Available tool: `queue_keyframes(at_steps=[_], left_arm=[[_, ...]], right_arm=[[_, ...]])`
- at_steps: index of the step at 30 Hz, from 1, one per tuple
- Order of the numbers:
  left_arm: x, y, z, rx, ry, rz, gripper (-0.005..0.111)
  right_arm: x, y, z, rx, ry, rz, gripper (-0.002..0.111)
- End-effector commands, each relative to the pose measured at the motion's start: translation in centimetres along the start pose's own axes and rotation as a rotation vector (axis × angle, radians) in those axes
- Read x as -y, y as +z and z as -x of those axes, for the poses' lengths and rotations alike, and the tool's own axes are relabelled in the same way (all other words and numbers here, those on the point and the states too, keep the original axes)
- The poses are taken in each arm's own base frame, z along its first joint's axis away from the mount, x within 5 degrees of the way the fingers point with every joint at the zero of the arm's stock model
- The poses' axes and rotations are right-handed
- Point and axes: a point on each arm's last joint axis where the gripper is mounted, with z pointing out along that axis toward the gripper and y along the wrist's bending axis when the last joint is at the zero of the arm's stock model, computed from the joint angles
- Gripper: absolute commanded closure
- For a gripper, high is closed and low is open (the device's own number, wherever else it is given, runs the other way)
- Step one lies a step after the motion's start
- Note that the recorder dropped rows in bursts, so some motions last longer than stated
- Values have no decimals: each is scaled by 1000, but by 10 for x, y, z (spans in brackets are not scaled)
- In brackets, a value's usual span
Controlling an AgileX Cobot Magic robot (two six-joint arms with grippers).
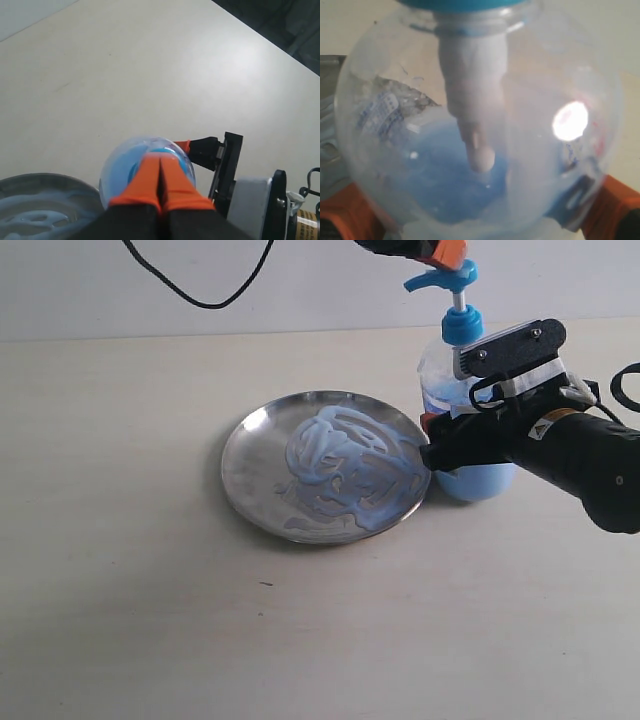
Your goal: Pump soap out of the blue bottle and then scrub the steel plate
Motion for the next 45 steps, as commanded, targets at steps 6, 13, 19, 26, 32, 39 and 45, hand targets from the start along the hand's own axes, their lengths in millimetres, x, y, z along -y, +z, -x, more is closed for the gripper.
queue_keyframes(at_steps=[6, 13, 19, 26, 32, 39, 45], left_arm=[[-3, 19, -23, -166, -17, -35, 107], [-2, 19, -25, -186, -16, -41, 107], [-3, 20, -26, -190, -15, -38, 107], [-11, 32, -34, -224, -9, -18, 107], [-14, 40, -39, -246, -19, -19, 107], [-18, 47, -46, -280, -22, -8, 107], [-22, 53, -52, -309, -32, 3, 107]], right_arm=[[-1, 0, 12, 84, -22, 8, 108], [-1, 0, 13, 88, -20, 9, 108], [-1, 0, 13, 88, -3, 10, 108], [-1, 0, 13, 88, 2, 10, 108], [-1, 0, 13, 88, 2, 10, 108], [-1, 0, 13, 95, 2, 8, 108], [-1, 0, 13, 95, 2, 8, 108]])
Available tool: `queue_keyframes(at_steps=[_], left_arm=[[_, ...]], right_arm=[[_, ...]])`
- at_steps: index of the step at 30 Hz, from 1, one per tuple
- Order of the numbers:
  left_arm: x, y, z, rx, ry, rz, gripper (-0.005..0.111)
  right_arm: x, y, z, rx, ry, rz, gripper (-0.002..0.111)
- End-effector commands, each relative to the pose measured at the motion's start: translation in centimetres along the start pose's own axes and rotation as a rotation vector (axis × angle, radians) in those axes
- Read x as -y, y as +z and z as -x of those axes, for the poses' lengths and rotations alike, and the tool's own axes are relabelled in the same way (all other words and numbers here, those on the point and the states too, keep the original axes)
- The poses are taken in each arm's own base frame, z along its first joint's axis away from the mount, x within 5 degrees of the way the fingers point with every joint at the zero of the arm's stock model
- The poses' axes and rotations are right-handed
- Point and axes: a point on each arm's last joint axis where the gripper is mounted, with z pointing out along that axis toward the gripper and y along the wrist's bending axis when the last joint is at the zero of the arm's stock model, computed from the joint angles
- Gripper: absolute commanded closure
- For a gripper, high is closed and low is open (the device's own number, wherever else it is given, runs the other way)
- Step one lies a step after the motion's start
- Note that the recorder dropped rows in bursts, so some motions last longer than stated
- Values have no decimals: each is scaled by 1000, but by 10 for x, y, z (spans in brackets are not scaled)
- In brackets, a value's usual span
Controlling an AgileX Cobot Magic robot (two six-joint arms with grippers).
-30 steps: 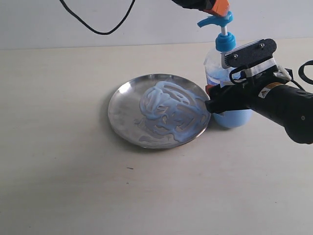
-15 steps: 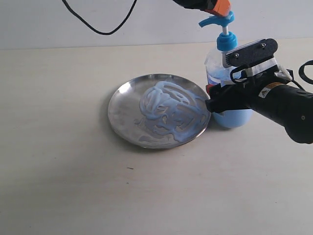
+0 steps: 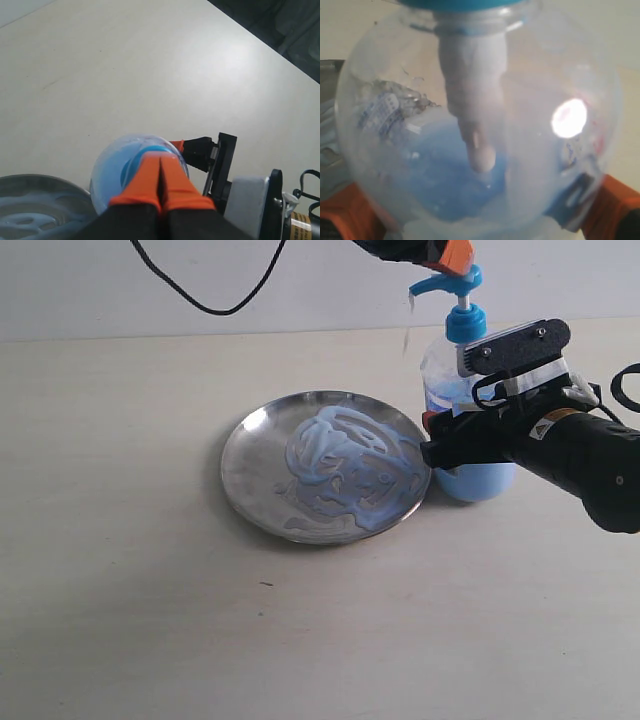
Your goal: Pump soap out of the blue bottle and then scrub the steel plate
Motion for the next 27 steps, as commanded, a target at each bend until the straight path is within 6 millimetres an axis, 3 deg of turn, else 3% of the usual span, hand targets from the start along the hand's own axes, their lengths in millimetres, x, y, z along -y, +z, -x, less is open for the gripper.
queue_keyframes(at_steps=[1, 27], left_arm=[[-18, 37, -42, -268, -7, 30, 107], [-22, 44, -49, -301, -34, 38, 107]], right_arm=[[-1, -1, 14, 94, -26, 9, 108], [-1, -1, 14, 103, -26, 6, 108]])
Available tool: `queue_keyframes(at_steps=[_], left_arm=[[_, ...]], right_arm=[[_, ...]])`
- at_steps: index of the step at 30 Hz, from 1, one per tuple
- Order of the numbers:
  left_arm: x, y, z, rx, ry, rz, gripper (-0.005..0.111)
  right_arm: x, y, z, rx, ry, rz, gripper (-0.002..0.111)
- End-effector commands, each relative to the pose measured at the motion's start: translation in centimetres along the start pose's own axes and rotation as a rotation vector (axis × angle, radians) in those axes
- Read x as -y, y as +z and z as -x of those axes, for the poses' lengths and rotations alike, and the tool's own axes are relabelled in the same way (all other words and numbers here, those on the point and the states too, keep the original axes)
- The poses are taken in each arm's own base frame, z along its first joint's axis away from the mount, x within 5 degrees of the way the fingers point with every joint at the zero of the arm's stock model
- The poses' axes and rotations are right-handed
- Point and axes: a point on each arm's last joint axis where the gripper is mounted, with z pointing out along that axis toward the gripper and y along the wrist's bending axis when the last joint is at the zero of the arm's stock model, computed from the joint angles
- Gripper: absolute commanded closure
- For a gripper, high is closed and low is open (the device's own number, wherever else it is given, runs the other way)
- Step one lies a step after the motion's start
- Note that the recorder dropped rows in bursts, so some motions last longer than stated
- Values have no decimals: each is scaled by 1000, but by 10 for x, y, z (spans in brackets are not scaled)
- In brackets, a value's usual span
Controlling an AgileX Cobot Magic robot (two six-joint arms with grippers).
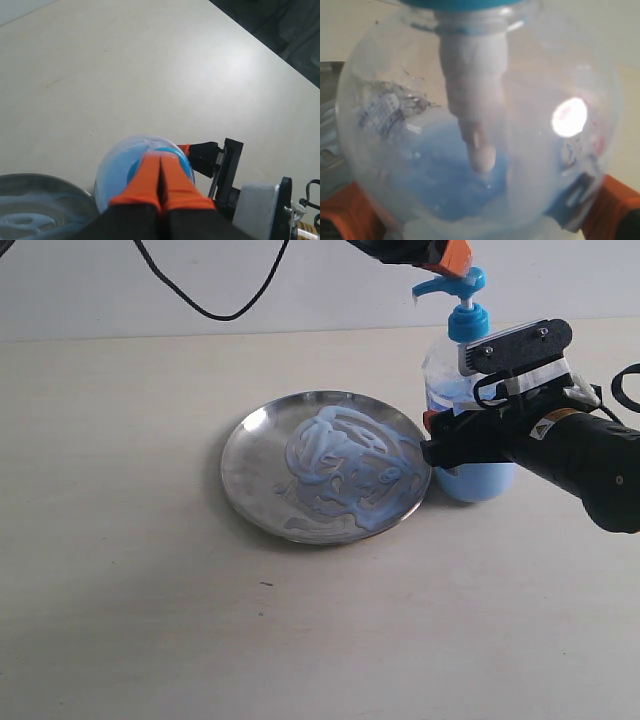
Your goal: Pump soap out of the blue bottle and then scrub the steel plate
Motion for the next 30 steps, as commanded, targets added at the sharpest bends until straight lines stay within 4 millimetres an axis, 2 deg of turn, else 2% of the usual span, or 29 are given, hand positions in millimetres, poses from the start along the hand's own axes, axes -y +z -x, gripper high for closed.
queue_keyframes(at_steps=[1, 14, 24, 30], left_arm=[[-19, 37, -46, -298, 4, 33, 107], [-25, 50, -56, -337, -19, 26, 107], [-25, 50, -57, -347, -21, 21, 107], [-28, 61, -67, -393, -44, 4, 107]], right_arm=[[-2, -1, 15, 103, -40, 12, 108], [-2, -1, 15, 103, -42, 12, 108], [-2, -1, 15, 105, -42, 11, 108], [-2, -1, 15, 108, -42, 10, 108]])
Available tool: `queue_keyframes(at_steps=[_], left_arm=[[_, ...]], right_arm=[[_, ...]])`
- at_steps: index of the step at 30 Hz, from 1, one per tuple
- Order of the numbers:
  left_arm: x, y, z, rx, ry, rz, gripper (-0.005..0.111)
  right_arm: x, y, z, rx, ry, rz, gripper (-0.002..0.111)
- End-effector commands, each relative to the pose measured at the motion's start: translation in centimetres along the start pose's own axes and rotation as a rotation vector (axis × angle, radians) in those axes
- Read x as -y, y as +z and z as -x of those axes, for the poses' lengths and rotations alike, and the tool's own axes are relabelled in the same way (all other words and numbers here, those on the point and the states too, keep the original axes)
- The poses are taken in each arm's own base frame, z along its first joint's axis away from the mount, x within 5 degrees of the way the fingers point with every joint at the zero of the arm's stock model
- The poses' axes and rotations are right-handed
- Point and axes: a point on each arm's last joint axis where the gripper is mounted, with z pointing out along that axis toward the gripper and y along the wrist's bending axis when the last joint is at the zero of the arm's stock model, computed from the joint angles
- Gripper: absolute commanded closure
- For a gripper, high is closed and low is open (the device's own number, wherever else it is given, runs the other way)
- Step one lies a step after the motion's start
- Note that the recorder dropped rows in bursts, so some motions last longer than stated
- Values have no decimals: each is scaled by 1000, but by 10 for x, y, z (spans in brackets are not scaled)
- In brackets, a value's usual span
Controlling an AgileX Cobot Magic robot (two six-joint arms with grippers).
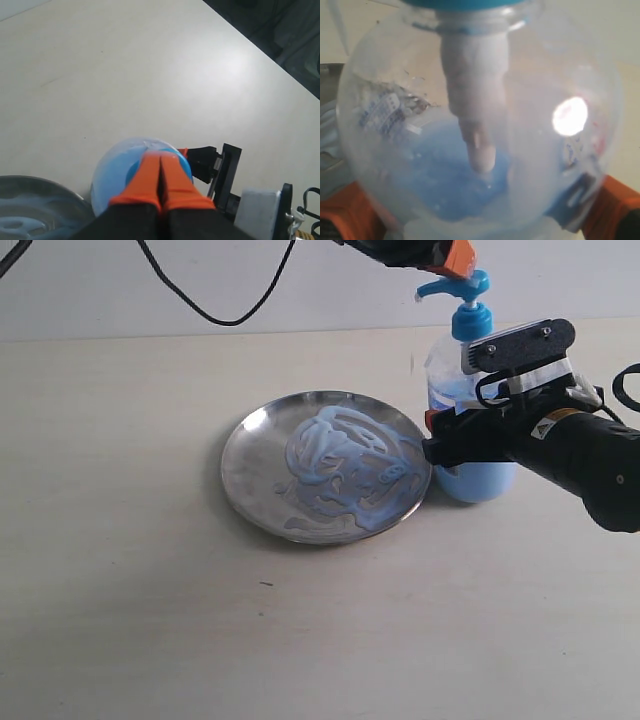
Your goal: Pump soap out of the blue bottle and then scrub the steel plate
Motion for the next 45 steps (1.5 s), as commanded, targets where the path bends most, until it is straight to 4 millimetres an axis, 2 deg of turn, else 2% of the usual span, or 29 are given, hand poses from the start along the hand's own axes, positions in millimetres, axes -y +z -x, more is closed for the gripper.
queue_keyframes(at_steps=[1, 12, 18, 29, 36, 41, 45], left_arm=[[-28, 52, -64, -392, -18, 16, 107], [-26, 53, -63, -377, -28, 7, 107], [-21, 42, -52, -322, -15, 14, 107], [6, -13, -10, -96, 50, 32, 107], [17, -53, 10, 22, 141, 111, 107], [20, -81, 20, 86, 152, 136, 107], [13, -101, 24, 103, 128, 167, 107]], right_arm=[[-3, -1, 15, 110, -57, 17, 108], [-3, -1, 15, 110, -54, 17, 108], [-3, -1, 15, 110, -54, 17, 108], [-3, -1, 14, 102, -45, 12, 108], [-1, -1, 14, 92, -9, -9, 108], [0, -1, 13, 82, 3, -15, 108], [0, -1, 13, 81, 15, -17, 108]])
